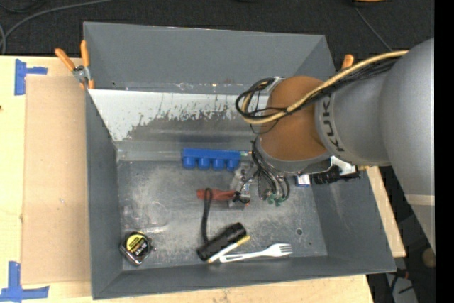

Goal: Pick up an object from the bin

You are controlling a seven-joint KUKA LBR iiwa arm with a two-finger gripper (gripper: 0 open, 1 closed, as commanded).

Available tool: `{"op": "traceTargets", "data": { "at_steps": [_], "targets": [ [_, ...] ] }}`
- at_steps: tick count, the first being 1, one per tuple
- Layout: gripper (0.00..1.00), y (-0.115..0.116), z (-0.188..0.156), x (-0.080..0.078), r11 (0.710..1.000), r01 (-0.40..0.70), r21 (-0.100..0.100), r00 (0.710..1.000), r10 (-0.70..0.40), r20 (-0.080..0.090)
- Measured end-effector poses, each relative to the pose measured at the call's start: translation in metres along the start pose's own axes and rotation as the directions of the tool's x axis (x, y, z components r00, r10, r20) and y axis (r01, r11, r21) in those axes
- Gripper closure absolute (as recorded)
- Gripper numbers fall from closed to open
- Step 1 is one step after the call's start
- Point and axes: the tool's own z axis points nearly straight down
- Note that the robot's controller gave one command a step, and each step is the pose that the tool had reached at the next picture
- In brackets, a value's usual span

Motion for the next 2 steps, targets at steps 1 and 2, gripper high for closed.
{"op": "traceTargets", "data": {
  "at_steps": [1,2],
  "targets": [
    [1.00,-0.001,-0.040,0.003,1.000,0.000,0.002,1.000,0.000,-0.009],
    [1.00,-0.001,-0.079,0.003,1.000,0.001,0.002,1.000,-0.001,-0.011]
  ]
}}
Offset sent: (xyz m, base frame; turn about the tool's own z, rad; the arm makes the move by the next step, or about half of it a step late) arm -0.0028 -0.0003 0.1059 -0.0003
